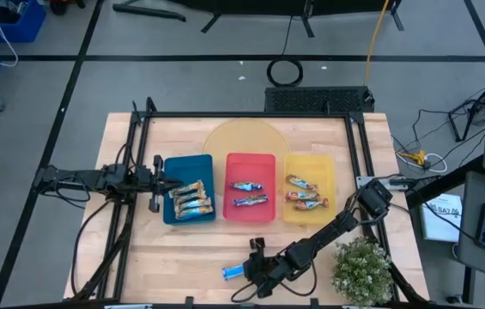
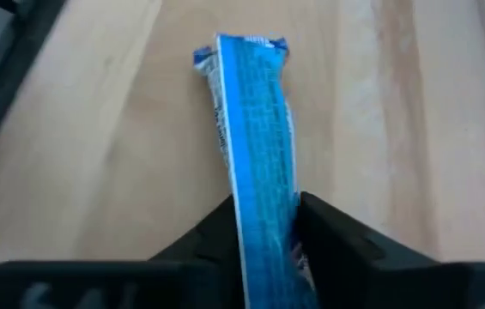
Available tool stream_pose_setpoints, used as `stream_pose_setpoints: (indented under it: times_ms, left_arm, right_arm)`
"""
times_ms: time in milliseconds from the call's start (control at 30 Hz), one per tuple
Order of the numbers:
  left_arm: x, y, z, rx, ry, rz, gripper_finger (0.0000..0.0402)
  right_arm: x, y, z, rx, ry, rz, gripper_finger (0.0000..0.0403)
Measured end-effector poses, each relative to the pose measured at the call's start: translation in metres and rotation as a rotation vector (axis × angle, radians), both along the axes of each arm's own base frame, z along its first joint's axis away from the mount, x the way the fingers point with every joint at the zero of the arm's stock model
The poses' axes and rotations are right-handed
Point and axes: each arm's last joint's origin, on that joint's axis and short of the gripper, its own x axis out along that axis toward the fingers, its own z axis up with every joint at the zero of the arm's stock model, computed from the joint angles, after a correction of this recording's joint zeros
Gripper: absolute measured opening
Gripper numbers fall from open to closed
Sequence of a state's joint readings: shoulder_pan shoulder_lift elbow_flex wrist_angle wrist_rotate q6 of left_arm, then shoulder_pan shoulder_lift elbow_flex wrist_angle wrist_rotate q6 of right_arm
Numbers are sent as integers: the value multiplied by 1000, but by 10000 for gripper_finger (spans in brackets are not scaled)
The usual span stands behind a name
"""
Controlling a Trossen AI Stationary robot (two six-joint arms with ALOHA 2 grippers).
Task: Pick and place Granola Bars by type
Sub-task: Put the blue granola bar into the red bin
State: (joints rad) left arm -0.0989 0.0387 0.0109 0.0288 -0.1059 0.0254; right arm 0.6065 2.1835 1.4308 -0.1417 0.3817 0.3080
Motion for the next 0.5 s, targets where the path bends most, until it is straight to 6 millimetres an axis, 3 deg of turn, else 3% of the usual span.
stream_pose_setpoints:
  times_ms: [233,367,500]
  left_arm:
    - [0,0,0,8,1,1,26]
    - [0,0,0,7,2,0,26]
    - [0,0,0,6,1,0,26]
  right_arm:
    - [2,-5,22,7,-39,44,21]
    - [2,-5,43,30,-92,54,15]
    - [-1,-8,68,38,-141,68,33]
